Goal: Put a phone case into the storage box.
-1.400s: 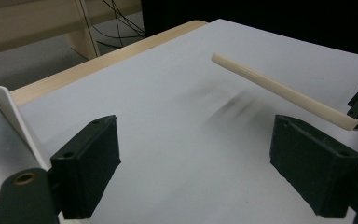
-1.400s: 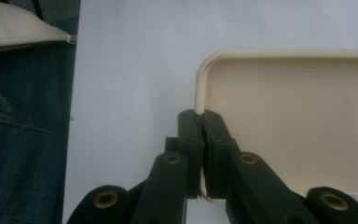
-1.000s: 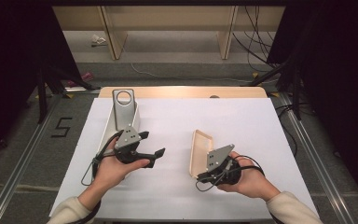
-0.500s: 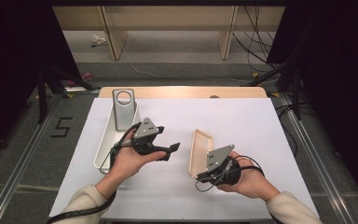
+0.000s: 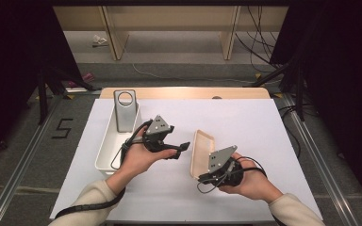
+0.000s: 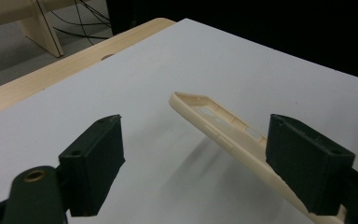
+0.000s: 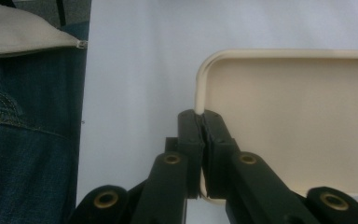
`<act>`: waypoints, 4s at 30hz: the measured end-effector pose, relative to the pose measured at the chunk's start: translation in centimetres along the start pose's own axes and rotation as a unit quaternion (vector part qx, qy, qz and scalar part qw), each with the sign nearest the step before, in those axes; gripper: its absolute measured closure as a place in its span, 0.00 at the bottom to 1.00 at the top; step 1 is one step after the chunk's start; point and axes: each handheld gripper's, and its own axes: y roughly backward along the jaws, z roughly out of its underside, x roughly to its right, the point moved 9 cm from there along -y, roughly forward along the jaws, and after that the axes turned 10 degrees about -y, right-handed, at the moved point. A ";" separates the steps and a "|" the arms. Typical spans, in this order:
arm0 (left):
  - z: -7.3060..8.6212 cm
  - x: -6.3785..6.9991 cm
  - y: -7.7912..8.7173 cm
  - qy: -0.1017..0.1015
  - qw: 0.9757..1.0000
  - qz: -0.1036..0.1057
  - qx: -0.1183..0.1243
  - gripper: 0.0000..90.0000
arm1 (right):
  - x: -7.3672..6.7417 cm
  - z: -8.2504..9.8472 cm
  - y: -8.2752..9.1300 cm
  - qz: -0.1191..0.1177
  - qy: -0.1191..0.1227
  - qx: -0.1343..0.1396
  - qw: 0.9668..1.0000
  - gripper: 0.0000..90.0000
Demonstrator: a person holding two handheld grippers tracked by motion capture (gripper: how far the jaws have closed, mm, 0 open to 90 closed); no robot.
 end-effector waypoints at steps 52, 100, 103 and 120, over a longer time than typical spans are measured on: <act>0.6 -1.1 -6.1 0.106 0.989 0.038 -0.092 0.41 | -0.7 -0.8 -0.2 0.003 0.025 0.008 1.000 0.98; -4.8 0.0 -2.8 0.070 0.997 -0.001 0.033 0.90 | 2.0 -1.0 -0.3 0.073 -0.027 0.048 0.996 0.47; -4.7 -0.7 -2.1 0.059 0.997 -0.015 0.048 0.90 | 2.4 -1.0 0.0 0.079 -0.042 0.060 0.994 0.40; -3.2 -3.4 2.6 0.044 0.991 -0.060 0.110 0.90 | 5.3 -0.2 2.5 0.131 -0.118 0.131 0.976 0.22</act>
